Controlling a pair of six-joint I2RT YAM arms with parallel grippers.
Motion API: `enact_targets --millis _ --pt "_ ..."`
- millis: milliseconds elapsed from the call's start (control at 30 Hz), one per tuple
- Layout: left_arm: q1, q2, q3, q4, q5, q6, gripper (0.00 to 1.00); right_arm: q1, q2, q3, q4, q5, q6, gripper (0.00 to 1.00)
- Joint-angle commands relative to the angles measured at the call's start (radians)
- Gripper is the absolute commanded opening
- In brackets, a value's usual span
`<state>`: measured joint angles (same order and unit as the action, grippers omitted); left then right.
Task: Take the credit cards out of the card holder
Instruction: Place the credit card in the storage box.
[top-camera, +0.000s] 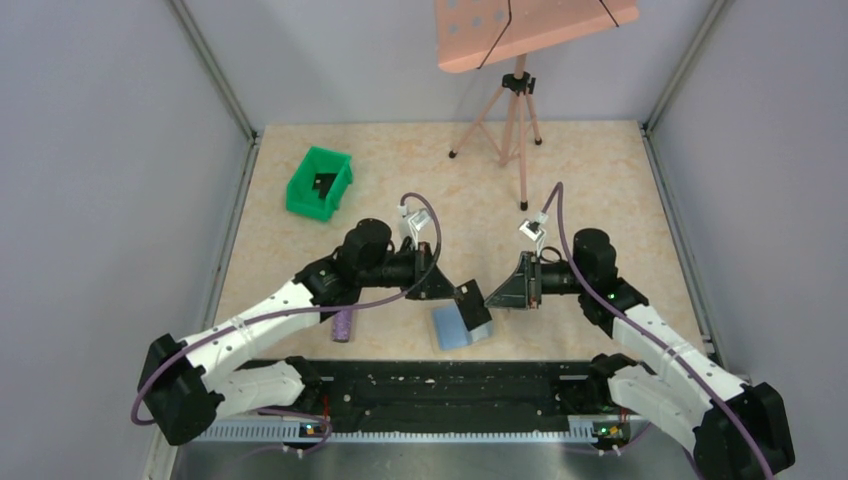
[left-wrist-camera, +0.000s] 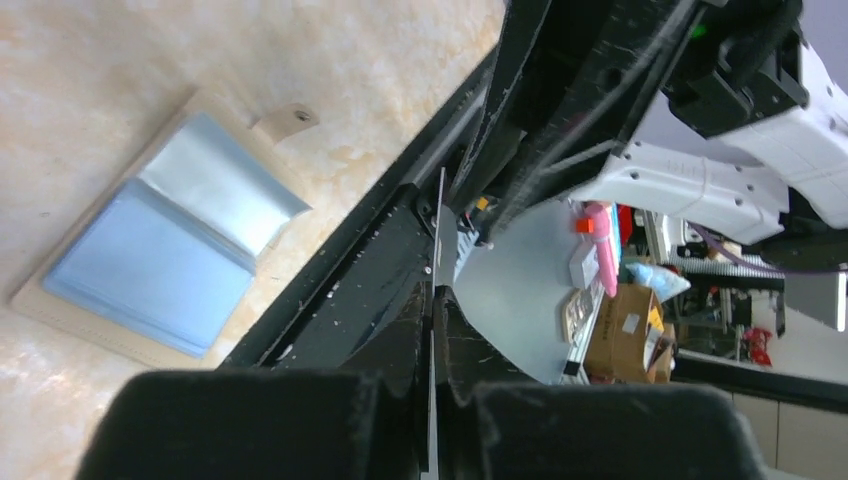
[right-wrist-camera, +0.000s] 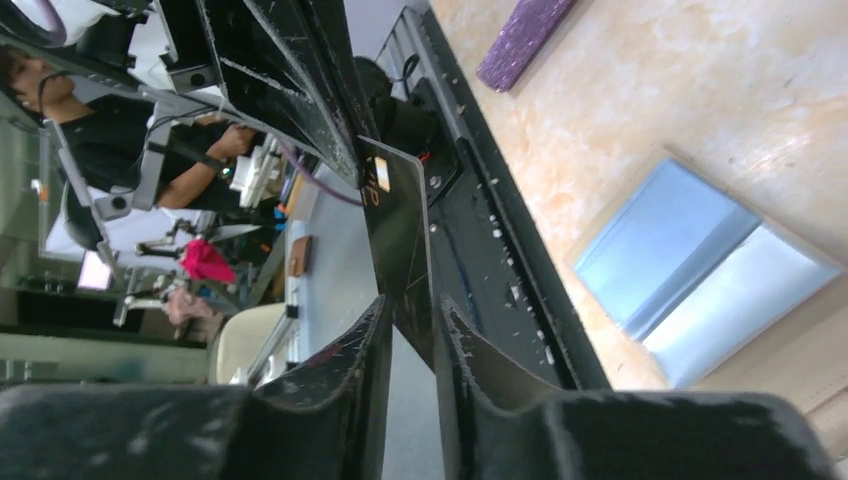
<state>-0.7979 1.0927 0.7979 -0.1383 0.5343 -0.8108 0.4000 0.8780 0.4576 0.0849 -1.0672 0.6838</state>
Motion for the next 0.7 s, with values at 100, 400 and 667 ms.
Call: enact_targets --millis 100,400,667 --pt "0.166 -0.089 -0.004 -0.081 -0.163 -0.025 0.0 -0.006 -0.044 0.047 -0.019 0.107 -0.003 0.65" --pt "0.532 -0.144 0.102 -0.29 -0.628 0.096 0.0 -0.006 -0.067 0.05 -0.078 0.152 -0.012 0.99" --pt "0.614 -0.035 0.193 -0.142 -1.115 0.216 0.0 -0.006 -0.038 0.024 -0.026 0.145 0.014 0.99"
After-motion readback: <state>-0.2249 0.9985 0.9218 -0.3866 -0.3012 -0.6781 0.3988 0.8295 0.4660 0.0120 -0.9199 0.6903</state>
